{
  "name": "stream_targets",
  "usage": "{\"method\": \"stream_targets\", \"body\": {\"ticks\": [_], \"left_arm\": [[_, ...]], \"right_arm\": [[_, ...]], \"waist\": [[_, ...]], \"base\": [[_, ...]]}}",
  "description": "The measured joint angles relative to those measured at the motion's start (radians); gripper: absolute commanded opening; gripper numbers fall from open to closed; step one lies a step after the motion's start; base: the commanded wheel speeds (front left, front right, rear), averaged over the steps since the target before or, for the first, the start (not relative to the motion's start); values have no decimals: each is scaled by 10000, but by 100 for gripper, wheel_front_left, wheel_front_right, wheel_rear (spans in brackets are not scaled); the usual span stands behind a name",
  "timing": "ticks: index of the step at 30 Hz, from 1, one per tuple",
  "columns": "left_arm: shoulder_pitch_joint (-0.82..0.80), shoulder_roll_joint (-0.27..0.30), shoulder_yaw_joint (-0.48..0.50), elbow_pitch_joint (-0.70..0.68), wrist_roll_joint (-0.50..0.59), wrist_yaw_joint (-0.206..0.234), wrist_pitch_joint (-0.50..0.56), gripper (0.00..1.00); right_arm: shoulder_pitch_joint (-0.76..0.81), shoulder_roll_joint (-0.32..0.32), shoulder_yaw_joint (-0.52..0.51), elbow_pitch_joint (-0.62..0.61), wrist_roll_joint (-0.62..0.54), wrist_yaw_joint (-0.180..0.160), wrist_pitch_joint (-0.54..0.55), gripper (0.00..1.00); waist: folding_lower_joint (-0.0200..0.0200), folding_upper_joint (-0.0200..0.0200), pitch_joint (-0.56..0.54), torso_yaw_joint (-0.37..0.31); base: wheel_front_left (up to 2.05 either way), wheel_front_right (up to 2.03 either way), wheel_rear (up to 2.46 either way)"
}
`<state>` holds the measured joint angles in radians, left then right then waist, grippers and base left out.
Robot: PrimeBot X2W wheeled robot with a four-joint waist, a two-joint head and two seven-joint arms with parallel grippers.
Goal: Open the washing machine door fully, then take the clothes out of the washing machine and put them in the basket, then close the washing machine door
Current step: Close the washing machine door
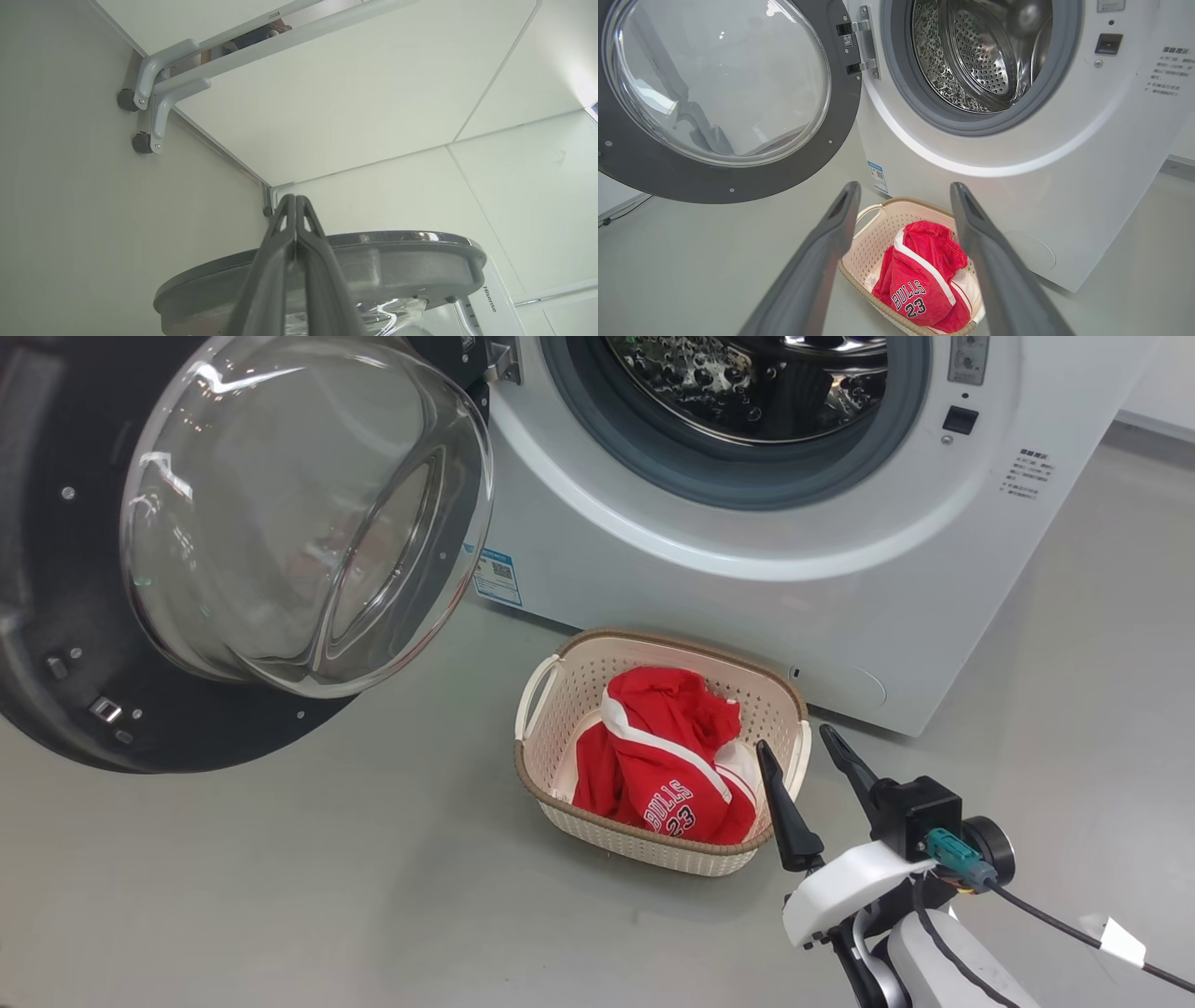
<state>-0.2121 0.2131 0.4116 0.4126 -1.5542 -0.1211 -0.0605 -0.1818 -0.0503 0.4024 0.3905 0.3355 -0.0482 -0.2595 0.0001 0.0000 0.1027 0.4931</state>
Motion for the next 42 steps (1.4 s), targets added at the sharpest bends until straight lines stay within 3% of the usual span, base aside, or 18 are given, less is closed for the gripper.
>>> {"method": "stream_targets", "body": {"ticks": [10, 19, 32, 42], "left_arm": [[-1293, 872, 165, 861, -508, 19, 759, 0], [-2138, 1576, 238, 1563, -644, 326, 1275, 0], [-3143, 2017, -6, 2723, -882, 809, 1814, 0], [-3687, 2255, -290, 3292, -888, 861, 2533, 0]], "right_arm": [[-188, -8, 67, 2, 0, -59, 0, 100], [-264, -31, 151, 4, 0, -61, 0, 100], [-413, -59, 81, 23, 0, -86, 0, 100], [-425, -63, 84, 38, 0, -157, 0, 100]], "waist": [[0, 0, 221, -253], [0, 0, 372, -480], [0, 0, 577, -763], [0, 0, 664, -929]], "base": [[0, 0, 0], [0, 0, 0], [0, 0, 0], [0, 0, 0]]}}
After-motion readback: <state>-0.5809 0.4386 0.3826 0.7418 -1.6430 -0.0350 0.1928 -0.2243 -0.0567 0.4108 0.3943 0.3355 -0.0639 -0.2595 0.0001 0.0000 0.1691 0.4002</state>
